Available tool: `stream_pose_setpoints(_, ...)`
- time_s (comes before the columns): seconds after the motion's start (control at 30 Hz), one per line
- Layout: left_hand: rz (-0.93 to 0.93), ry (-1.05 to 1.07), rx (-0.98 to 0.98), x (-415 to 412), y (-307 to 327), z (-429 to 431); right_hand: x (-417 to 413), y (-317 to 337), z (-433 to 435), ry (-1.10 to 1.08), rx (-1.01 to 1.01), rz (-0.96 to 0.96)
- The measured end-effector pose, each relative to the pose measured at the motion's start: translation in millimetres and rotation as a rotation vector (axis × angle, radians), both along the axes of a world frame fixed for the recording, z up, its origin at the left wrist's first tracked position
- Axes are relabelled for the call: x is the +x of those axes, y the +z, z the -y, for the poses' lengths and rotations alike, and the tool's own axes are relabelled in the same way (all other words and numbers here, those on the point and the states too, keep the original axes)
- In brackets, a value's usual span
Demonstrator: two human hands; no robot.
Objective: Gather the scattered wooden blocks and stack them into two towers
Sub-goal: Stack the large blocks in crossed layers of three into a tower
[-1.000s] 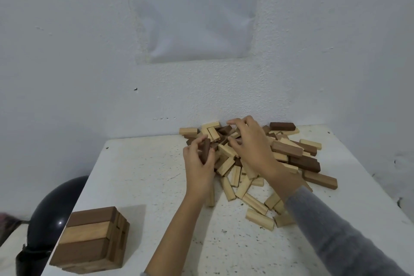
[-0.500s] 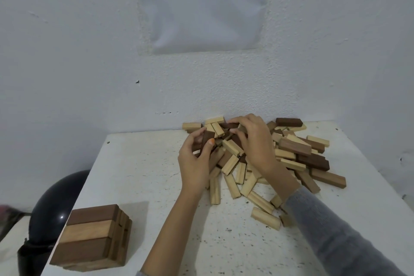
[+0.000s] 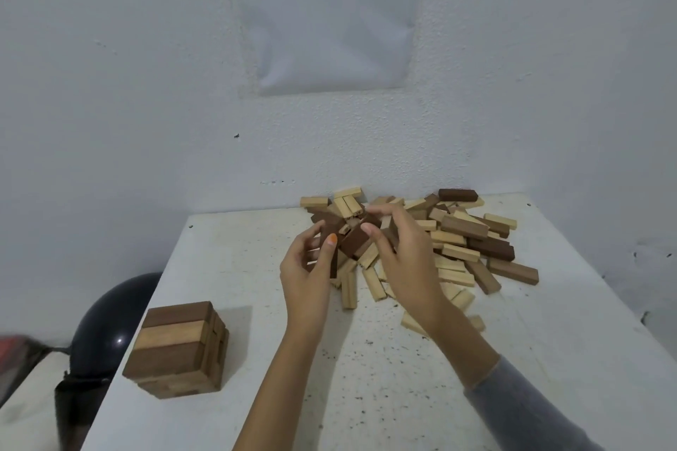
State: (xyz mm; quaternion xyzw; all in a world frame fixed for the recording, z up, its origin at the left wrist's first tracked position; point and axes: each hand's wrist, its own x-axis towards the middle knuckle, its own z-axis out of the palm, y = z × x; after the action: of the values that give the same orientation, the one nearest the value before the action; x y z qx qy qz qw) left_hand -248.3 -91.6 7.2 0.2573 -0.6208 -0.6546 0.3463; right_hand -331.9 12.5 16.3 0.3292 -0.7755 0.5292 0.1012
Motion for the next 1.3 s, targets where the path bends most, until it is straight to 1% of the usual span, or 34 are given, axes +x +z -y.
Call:
stream_pose_setpoints(0.1, 0.007, -0.037, -0.006, 17.7, -0.6, -7.6, 20.5, -5.3, -4.6, 0.056, -0.032, 0.027)
stream_pose_setpoints(0.23, 0.044, -0.081, 0.015, 41.1, -8.1, -16.2, 47.5, -8.2, -11.6, 0.150, -0.047, 0.160)
stream_pose_setpoints(0.4, 0.072, -0.095, 0.051, 67.1, -19.8, -24.5, 72.0, -24.6, -16.0, 0.147, -0.033, 0.295)
stream_pose_setpoints(0.57, 0.102, -0.122, 0.084, 86.1, -30.7, -30.6, 90.7, -37.7, -20.8, 0.103, 0.015, 0.316)
stream_pose_setpoints(0.73, 0.128, -0.117, 0.024, 98.7, -35.8, -33.9, 104.1, -47.2, -23.1, 0.090, 0.036, 0.350)
stream_pose_setpoints(0.87, 0.129, -0.115, 0.037, 105.4, -39.0, -39.2, 109.9, -42.8, -26.7, 0.089, 0.104, 0.315)
stream_pose_setpoints(0.9, 0.119, -0.113, 0.025, 106.6, -39.1, -40.2, 110.1, -42.7, -27.3, 0.102, 0.131, 0.333)
stream_pose_setpoints(0.97, 0.121, -0.109, -0.064, 108.5, -38.0, -41.8, 108.8, -41.7, -26.7, 0.123, 0.151, 0.463)
stream_pose_setpoints(1.03, 0.161, -0.083, -0.176, 110.3, -35.8, -42.9, 106.9, -40.4, -26.1, 0.115, 0.073, 0.633)
stream_pose_setpoints(1.1, 0.169, -0.053, -0.214, 110.7, -36.1, -42.6, 105.0, -39.5, -31.9, 0.100, -0.005, 0.725)
stream_pose_setpoints(1.13, 0.170, -0.039, -0.220, 110.7, -37.0, -42.0, 105.1, -39.8, -36.4, 0.108, -0.036, 0.739)
stream_pose_setpoints(1.2, 0.185, -0.021, -0.241, 111.1, -38.8, -39.1, 106.4, -41.8, -45.4, 0.130, -0.067, 0.694)
stream_pose_setpoints(1.3, 0.215, -0.016, -0.313, 111.0, -41.4, -34.5, 105.8, -44.6, -51.8, 0.103, -0.061, 0.547)
